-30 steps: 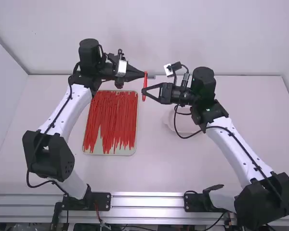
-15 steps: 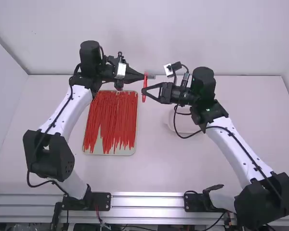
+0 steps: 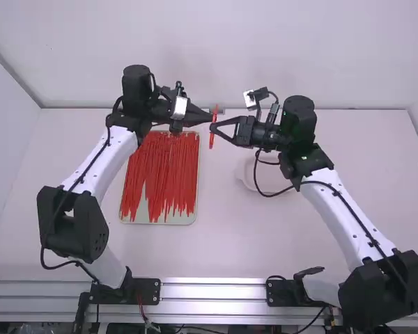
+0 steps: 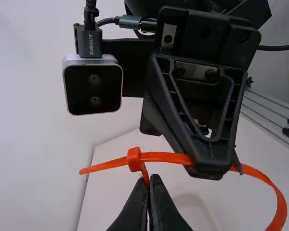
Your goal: Fasten the cable tie
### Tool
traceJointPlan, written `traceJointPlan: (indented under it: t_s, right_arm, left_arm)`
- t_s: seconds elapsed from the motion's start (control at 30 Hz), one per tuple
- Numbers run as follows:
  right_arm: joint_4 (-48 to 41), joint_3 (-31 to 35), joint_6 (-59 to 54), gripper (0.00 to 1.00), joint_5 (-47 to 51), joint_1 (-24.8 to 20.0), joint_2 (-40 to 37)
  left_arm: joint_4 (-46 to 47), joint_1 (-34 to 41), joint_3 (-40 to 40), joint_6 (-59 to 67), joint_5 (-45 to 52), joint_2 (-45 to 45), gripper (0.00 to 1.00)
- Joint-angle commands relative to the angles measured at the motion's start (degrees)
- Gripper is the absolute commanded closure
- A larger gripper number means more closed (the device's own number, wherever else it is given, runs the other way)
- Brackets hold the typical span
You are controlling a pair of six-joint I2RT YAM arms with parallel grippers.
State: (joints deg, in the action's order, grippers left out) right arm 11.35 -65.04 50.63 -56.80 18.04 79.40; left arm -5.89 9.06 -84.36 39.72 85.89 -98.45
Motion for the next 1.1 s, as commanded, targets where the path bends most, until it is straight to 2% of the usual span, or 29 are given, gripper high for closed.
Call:
traceJointPlan:
  t_s: [0.0, 0.6, 0.63, 0.67, 0.7, 0.73, 0.77, 0.8, 0.9, 1.07]
  right_arm:
    - [0.39, -1.70, 0.13, 1.00, 4.39, -1.25, 0.07]
    - [0.35, -1.70, -1.20, 0.98, 5.90, -3.13, 0.11]
    - [0.33, -1.70, -1.20, 0.94, 5.77, -3.10, 0.11]
    - [0.04, -1.70, -1.18, 0.83, 5.60, -3.10, 0.13]
    - [-0.13, -1.70, -1.20, 0.80, 5.49, -3.10, 0.11]
    - [-1.38, -1.70, -1.66, 0.37, 4.31, -3.10, 0.11]
    - [-1.38, -1.70, -1.66, 0.37, 4.31, -3.10, 0.11]
    - [-1.79, -1.70, -1.90, 0.32, 3.96, -3.10, 0.11]
    - [-3.08, -1.70, -2.69, 0.31, 3.63, -3.10, 0.11]
    - [-2.62, -1.70, -2.67, 0.38, 2.67, -3.04, 0.11]
  left_arm:
    - [-0.17, 1.92, 0.44, 0.66, 4.07, 0.79, 0.98]
    - [2.12, 3.17, 0.42, 0.70, 4.07, 0.81, 0.98]
    - [1.73, 3.08, 0.42, 0.42, 4.07, 0.81, 0.98]
    - [0.81, 2.60, 0.42, -0.52, 4.07, 0.81, 0.98]
    - [0.63, 2.51, 0.42, -0.72, 4.07, 0.81, 0.98]
    - [-1.90, 1.86, 0.42, -4.22, 4.07, 0.83, 0.98]
    - [-1.90, 1.86, 0.42, -4.22, 4.07, 0.83, 0.98]
    - [-3.41, 1.51, 0.42, -6.12, 4.07, 0.83, 0.98]
    - [-5.62, 1.64, 0.42, -9.64, 4.07, 0.83, 0.98]
    - [-4.00, 1.88, 0.44, -9.90, 4.07, 0.83, 0.98]
